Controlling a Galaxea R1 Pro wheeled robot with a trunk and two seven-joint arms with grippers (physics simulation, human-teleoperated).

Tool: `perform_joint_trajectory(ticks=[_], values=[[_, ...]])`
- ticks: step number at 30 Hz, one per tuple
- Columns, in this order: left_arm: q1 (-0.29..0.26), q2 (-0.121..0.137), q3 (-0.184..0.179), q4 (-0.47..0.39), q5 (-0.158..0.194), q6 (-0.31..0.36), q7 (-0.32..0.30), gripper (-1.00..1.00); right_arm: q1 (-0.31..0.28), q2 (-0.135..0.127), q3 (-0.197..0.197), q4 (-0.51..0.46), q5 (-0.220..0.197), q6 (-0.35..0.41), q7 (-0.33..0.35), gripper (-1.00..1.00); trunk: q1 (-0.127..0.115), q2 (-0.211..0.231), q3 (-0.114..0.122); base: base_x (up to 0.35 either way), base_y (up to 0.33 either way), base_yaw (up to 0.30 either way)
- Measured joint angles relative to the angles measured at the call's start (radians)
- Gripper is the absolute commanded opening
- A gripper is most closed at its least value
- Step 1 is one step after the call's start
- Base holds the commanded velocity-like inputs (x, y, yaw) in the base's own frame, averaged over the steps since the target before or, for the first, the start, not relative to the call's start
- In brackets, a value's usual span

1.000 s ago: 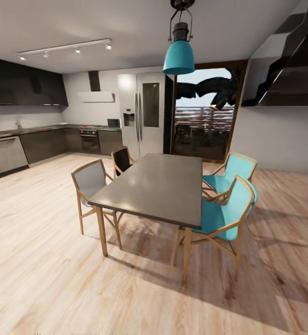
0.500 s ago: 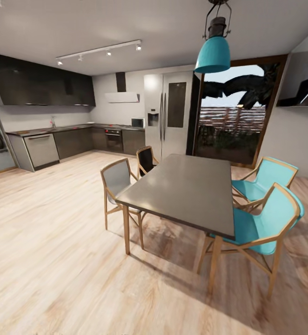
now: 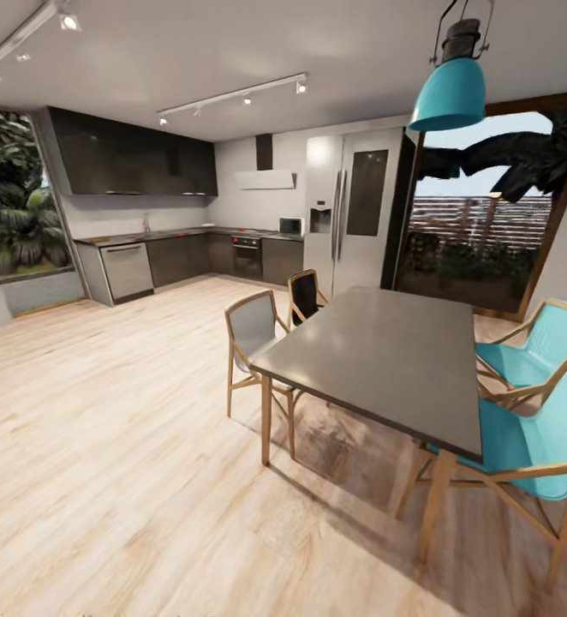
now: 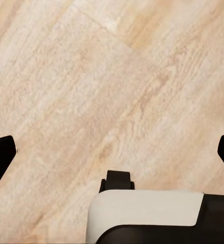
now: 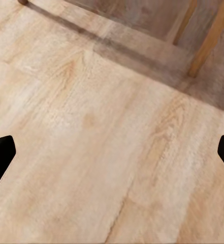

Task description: In the kitchen, take the Vidalia onion out of the sink, dice it on the chopping board with the paring knife, put the diced onion into the bowl on the countertop, then place both the paring knife and the chopping board into the sink.

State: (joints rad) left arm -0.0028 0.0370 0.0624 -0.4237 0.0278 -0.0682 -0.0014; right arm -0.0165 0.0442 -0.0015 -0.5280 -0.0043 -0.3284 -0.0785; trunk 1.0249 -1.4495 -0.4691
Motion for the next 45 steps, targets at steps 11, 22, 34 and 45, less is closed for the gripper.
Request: perform_joint_trajectory(ticks=[11, 22, 34, 45], values=[[0.0, 0.0, 0.001, 0.0, 0.0, 0.0, 0.0, 1.0, 0.0, 0.0, 0.0, 0.004, 0.0, 0.0, 0.0, 1.0, 0.0, 0.0, 0.0, 0.269, 0.123, 0.281], [0.0, 0.0, 0.001, 0.0, 0.0, 0.0, 0.0, 1.0, 0.0, 0.0, 0.0, 0.006, 0.0, 0.0, 0.001, 1.0, 0.0, 0.0, 0.0, 0.265, 0.187, 0.281], [0.0, 0.0, 0.0, 0.0, 0.0, 0.0, 0.0, 1.0, 0.0, 0.0, 0.0, 0.006, 0.001, 0.0, 0.0, 1.0, 0.0, 0.0, 0.0, 0.166, 0.103, 0.281], [0.0, 0.0, -0.001, 0.0, 0.0, 0.0, 0.0, 1.0, 0.0, 0.0, 0.0, 0.006, 0.001, 0.0, 0.0, 1.0, 0.0, 0.0, 0.0, 0.009, 0.003, 0.281]])
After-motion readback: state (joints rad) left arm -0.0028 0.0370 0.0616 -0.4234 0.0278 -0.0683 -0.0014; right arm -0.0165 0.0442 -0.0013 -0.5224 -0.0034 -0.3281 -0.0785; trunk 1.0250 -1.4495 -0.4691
